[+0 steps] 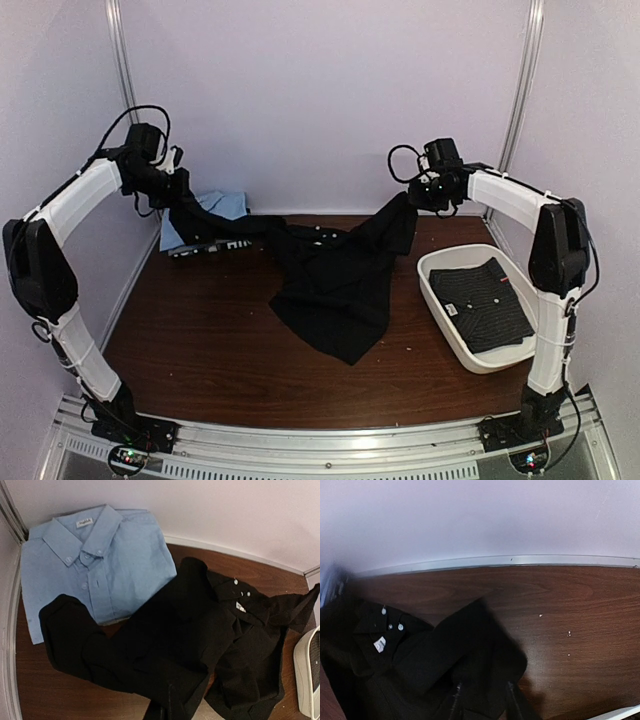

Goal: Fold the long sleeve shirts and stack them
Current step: Place the crumpled shirt at the center of the board.

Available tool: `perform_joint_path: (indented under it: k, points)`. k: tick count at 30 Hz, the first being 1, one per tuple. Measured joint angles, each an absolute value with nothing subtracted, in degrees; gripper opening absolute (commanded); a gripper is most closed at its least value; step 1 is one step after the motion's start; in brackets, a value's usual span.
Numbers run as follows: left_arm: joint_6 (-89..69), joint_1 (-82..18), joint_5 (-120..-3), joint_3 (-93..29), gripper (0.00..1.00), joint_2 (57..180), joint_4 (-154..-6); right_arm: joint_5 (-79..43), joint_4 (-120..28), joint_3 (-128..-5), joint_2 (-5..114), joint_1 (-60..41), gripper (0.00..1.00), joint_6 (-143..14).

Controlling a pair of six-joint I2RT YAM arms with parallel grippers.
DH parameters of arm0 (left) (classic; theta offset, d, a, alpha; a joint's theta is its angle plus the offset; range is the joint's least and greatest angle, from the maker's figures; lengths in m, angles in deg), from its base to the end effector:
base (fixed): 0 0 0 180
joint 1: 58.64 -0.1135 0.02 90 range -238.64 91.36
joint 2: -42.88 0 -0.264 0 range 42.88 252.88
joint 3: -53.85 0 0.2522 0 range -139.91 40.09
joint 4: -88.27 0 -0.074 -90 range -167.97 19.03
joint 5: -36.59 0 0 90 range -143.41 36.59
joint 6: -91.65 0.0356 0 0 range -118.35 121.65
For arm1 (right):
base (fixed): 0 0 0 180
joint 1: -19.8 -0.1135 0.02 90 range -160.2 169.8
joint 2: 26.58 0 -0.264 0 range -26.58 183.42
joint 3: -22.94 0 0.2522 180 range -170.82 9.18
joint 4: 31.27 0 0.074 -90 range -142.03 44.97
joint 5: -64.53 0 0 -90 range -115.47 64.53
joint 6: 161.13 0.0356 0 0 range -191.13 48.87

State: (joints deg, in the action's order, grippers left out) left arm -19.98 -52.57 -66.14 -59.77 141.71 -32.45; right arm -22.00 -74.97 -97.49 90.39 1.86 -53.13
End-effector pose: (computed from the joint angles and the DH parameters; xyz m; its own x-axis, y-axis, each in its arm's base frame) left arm 0.3790 -0.0482 0.3626 -0.7434 -0.2825 -0.6062 -0.0157 0.9135 -0.4065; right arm 0.4513 0.1484 0.2933 -0.6931 0.0998 -0.7139 -0.1443 0.9511 0.2731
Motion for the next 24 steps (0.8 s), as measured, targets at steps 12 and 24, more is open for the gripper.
perform_joint_path:
  k: [12, 24]
  points:
    - [-22.21, -45.43, -62.47, -46.21, 0.60, 141.77, -36.82, -24.69, -76.74, -91.26, 87.04, -7.12, 0.69, -54.88]
    - [-23.61, -33.78, -56.61, -44.14, 0.58, 138.67, -39.40, -26.99, -73.57, -74.13, 74.76, -19.91, 0.59, -52.24]
